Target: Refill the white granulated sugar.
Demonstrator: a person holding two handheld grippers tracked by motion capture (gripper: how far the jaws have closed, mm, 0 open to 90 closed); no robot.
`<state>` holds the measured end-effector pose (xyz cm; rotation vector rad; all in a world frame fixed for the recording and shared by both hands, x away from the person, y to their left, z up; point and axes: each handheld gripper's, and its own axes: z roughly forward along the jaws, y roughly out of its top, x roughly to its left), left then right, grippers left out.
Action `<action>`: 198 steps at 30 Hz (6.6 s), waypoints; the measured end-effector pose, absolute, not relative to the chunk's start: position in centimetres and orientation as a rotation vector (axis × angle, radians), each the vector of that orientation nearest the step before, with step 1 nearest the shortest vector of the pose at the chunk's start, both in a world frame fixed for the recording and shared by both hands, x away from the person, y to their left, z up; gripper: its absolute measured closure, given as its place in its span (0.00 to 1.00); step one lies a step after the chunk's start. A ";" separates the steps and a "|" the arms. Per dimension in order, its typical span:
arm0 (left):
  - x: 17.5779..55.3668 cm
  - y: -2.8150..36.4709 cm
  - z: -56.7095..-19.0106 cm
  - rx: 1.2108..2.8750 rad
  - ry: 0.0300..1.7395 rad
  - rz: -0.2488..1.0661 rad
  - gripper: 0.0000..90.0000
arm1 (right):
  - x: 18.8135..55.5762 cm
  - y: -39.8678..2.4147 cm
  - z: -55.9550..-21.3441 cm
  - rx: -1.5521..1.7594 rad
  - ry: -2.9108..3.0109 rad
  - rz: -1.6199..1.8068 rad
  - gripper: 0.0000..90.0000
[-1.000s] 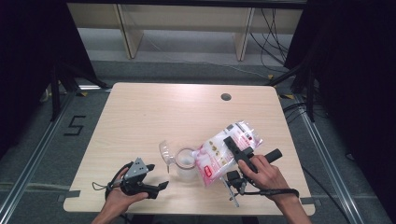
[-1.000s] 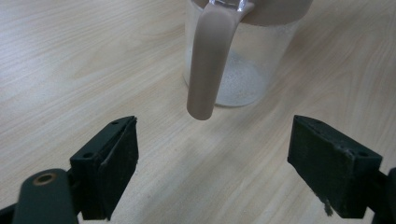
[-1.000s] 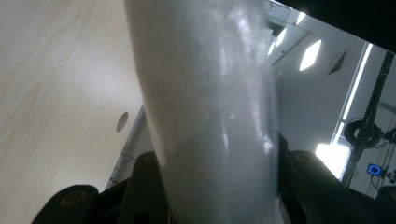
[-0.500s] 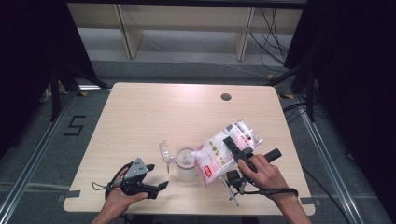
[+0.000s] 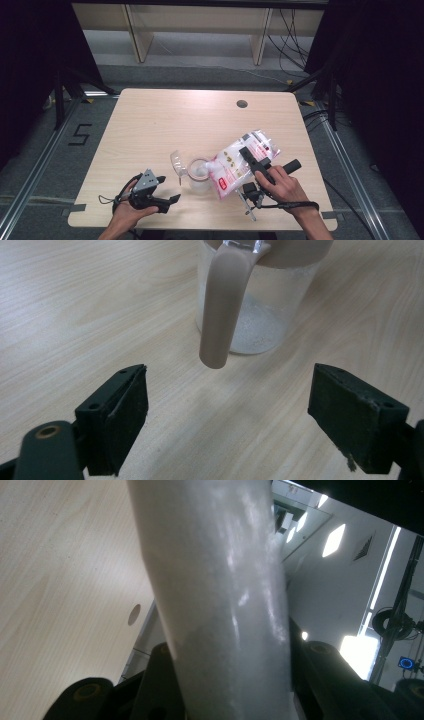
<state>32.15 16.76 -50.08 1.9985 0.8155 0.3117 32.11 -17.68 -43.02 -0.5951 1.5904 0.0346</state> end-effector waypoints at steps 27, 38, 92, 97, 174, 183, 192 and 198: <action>32.0 16.7 -50.0 1.988 0.839 0.314 0.18 | 32.0 -17.7 -43.1 -0.588 1.589 0.053 0.77; 32.0 16.6 -50.0 1.990 0.843 0.311 0.18 | 31.9 -17.7 -43.0 -0.601 1.591 0.047 0.77; 32.1 16.7 -50.1 1.989 0.824 0.314 0.18 | 32.0 -17.8 -42.8 -0.644 1.578 0.043 0.81; 32.0 16.7 -50.1 1.986 0.833 0.308 0.18 | 32.0 -17.8 -42.7 -0.648 1.587 0.034 0.81; 32.1 16.8 -50.0 1.996 0.822 0.318 0.18 | 32.0 -17.9 -42.5 -0.660 1.566 0.043 0.83; 32.0 16.8 -50.0 1.988 0.830 0.317 0.18 | 32.0 -17.9 -42.4 -0.670 1.569 0.037 0.83; 32.1 16.7 -50.1 1.979 0.829 0.316 0.18 | 31.9 -17.9 -42.5 -0.652 1.576 0.041 0.83; 32.0 16.8 -50.0 1.997 0.825 0.319 0.18 | 31.9 -17.9 -42.5 -0.650 1.578 0.045 0.84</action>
